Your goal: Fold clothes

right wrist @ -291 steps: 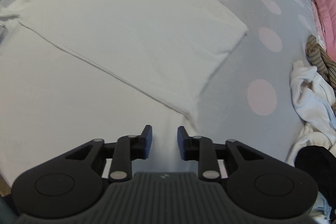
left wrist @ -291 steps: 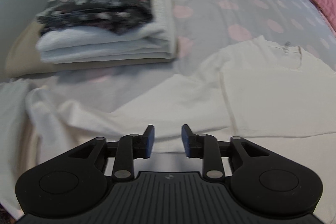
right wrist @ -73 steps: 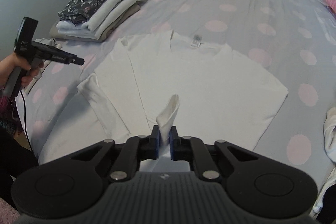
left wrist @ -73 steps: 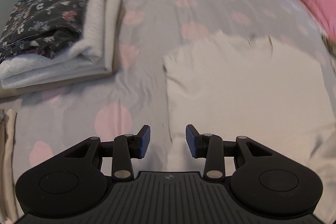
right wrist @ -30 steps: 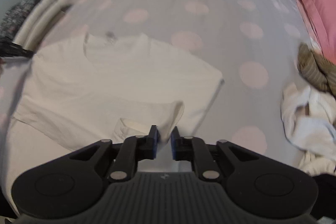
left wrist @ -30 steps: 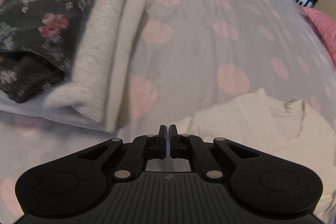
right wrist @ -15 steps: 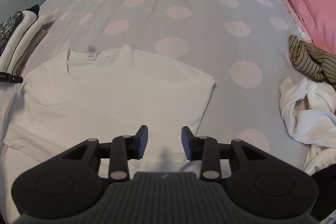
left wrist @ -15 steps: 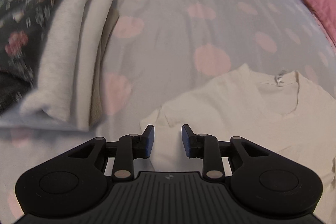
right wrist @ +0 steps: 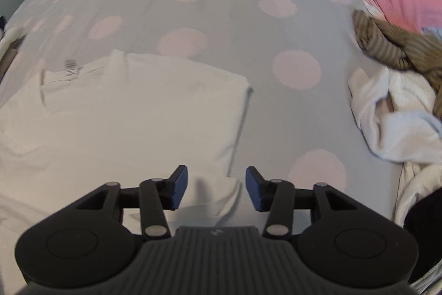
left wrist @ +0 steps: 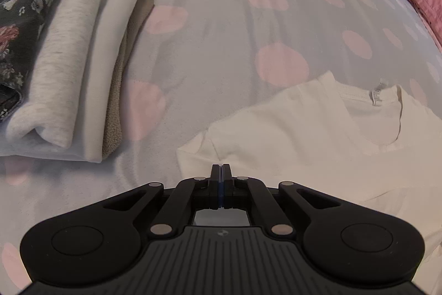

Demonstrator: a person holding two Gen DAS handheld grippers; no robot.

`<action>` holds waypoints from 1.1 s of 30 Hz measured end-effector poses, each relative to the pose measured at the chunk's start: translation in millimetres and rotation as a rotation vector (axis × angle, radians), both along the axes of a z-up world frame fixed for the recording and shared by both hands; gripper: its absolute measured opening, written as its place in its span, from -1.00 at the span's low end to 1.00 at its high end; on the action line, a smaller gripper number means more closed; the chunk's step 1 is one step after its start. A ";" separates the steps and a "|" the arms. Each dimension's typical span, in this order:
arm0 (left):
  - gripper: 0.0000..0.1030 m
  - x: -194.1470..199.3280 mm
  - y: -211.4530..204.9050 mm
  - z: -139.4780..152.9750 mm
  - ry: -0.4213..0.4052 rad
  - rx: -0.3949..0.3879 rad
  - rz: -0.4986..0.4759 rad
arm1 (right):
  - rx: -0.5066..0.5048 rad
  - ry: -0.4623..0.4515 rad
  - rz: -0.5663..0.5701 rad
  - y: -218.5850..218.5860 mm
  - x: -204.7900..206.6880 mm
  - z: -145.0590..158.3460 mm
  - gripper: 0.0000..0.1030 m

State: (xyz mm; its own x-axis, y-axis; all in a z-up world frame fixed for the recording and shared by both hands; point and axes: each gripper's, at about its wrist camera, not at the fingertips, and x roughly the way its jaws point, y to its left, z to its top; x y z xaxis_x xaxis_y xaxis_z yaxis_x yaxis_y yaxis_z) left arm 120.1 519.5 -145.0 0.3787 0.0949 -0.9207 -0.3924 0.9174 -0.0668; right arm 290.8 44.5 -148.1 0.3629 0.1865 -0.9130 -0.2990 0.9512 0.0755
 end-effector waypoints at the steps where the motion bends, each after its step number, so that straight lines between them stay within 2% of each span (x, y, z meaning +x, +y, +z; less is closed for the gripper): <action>1: -1.00 -0.7 0.1 0.8 -0.004 0.000 0.000 | 0.016 0.026 -0.026 -4.6 1.8 -5.8 0.01; 2: -1.00 -1.7 0.7 3.0 -0.011 0.003 0.000 | 0.040 0.058 -0.046 -8.9 2.8 -11.5 -0.03; 3: -1.00 -2.8 1.6 5.6 -0.018 0.006 -0.001 | 0.066 0.088 -0.061 -12.5 3.2 -16.3 -0.23; 4: -1.00 -4.2 2.5 8.8 -0.026 0.009 -0.005 | 0.093 0.110 -0.063 -14.4 2.5 -18.9 -0.62; 5: -1.00 -5.3 3.3 12.4 -0.034 0.014 -0.017 | 0.109 0.117 -0.057 -14.2 1.2 -19.1 -0.71; 9: -1.00 -4.0 -2.3 18.1 -0.025 0.007 -0.097 | 0.074 0.067 0.023 -0.3 -6.1 -7.7 -0.72; 11: -0.98 -2.2 -3.2 17.3 -0.026 -0.011 -0.082 | 0.066 0.048 0.050 6.2 -8.9 -3.1 -0.72; 14: -0.64 1.4 -4.7 13.0 -0.022 -0.030 -0.051 | 0.068 0.029 0.080 14.0 -10.9 2.2 -0.71; 18: -0.49 9.0 -9.9 -1.9 0.010 -0.020 -0.023 | 0.067 0.022 0.110 19.8 -12.7 3.8 -0.71; 22: -0.49 12.1 -14.4 -14.9 0.024 0.016 -0.006 | 0.053 0.020 0.125 20.1 -12.3 2.7 -0.72; 24: -0.81 13.2 -19.0 -15.6 0.027 0.059 -0.020 | 0.055 0.027 0.116 17.6 -11.9 1.7 -0.66; 26: -0.96 11.4 -19.5 -13.6 0.017 0.073 -0.027 | 0.051 0.034 0.098 13.4 -10.4 0.0 -0.40; 27: -0.98 10.1 -18.8 -12.1 0.012 0.070 -0.027 | 0.047 0.038 0.086 11.4 -9.5 -1.2 -0.20; 32: -1.00 2.7 -10.0 1.4 -0.004 0.039 -0.017 | 0.040 0.071 0.078 7.7 -9.6 -6.9 -0.24; 33: -1.00 1.2 -7.7 4.5 -0.005 0.033 -0.013 | 0.053 0.081 0.084 8.1 -10.1 -7.8 -0.52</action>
